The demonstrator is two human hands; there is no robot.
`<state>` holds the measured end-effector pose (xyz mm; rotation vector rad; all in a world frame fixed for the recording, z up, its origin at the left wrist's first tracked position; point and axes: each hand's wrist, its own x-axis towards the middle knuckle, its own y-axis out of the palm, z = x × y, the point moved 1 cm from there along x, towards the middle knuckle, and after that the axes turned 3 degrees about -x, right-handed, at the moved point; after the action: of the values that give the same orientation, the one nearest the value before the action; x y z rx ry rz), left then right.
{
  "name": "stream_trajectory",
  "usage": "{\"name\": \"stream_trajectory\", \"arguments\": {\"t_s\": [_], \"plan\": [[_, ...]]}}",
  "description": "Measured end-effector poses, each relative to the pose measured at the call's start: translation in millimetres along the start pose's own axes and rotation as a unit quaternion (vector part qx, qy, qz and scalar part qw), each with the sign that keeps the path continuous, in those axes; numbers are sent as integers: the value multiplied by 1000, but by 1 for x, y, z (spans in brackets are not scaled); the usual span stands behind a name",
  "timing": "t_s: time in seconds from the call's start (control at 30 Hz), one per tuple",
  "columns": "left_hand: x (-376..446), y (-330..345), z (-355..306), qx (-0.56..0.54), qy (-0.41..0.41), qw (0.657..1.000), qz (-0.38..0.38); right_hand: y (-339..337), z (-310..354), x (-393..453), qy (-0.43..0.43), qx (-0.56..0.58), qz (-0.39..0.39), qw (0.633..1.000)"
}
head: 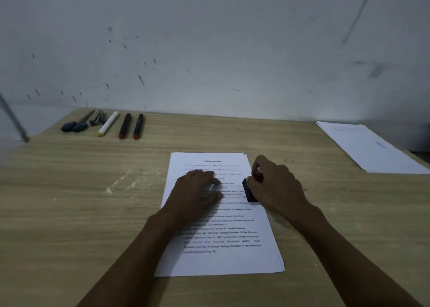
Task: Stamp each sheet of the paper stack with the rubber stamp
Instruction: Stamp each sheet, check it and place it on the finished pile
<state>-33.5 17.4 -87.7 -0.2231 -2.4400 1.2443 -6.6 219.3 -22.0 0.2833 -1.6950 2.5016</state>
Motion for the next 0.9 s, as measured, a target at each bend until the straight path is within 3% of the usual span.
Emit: {"name": "stream_trajectory", "arguments": {"t_s": [0.9], "plan": [[2, 10, 13, -1, 29, 999, -30, 19, 15, -4, 9, -138, -6, 990]]}}
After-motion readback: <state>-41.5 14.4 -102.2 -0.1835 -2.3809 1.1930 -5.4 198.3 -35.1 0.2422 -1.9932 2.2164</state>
